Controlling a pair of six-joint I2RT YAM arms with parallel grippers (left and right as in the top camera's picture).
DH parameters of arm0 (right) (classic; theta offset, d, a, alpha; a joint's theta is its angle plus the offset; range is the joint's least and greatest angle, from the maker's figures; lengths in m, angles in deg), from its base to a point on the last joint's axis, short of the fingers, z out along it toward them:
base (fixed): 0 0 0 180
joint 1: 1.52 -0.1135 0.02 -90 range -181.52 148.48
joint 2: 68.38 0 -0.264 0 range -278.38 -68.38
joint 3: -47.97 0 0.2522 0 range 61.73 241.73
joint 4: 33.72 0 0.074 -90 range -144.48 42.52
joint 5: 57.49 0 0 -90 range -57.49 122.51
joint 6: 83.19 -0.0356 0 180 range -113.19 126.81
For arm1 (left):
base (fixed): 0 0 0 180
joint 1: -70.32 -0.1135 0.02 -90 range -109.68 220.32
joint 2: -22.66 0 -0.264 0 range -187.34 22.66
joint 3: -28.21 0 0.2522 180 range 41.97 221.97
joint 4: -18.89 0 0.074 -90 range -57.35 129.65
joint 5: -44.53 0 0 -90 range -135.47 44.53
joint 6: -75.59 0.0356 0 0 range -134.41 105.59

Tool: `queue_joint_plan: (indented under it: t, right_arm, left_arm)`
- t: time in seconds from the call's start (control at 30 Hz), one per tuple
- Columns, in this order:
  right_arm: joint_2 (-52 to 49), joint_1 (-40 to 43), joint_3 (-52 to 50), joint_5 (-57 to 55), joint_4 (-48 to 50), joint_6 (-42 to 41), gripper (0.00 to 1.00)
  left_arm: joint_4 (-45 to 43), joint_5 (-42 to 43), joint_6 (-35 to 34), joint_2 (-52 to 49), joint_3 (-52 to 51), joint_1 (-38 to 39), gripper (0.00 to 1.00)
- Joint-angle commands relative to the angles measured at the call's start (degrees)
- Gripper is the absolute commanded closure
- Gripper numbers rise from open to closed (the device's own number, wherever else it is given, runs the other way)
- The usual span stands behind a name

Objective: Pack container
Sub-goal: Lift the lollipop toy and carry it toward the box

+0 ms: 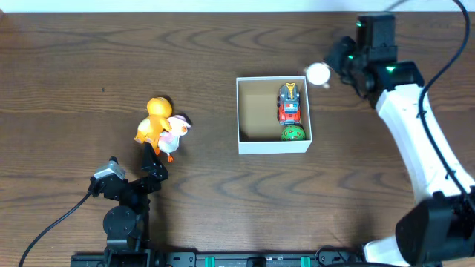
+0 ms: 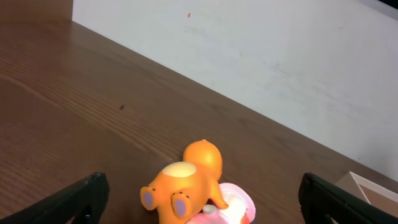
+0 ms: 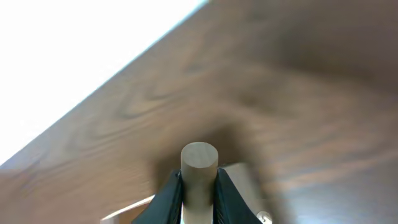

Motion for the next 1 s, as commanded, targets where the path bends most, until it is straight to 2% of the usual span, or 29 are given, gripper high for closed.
queue_joint_plan:
  t: [0.0,0.13,0.43,0.63,0.97]
  right_arm:
    - [2.69,-5.49,3.76,0.74,0.9,3.52,0.88]
    - [2.67,-11.76,4.57,0.02,3.28,8.61,0.86]
    - [0.22,-22.34,4.33,-10.51,3.39,18.97,0.83]
    - [-4.87,-24.85,4.33,-10.43,3.3,19.37,0.81]
    - [-12.46,-25.51,4.33,-10.45,-0.04,19.37,0.87]
  left_arm:
    - [1.9,-0.46,0.76,-0.11,-1.31,-0.07,0.02]
    - [1.9,-0.46,0.76,-0.11,-1.31,-0.07,0.02]
    - [1.9,-0.48,0.76,-0.11,-1.31,-0.07,0.02]
    - [1.9,-0.48,0.76,-0.11,-1.31,-0.07,0.02]
    - [1.9,-0.48,0.76,-0.11,-1.31,-0.07,0.02]
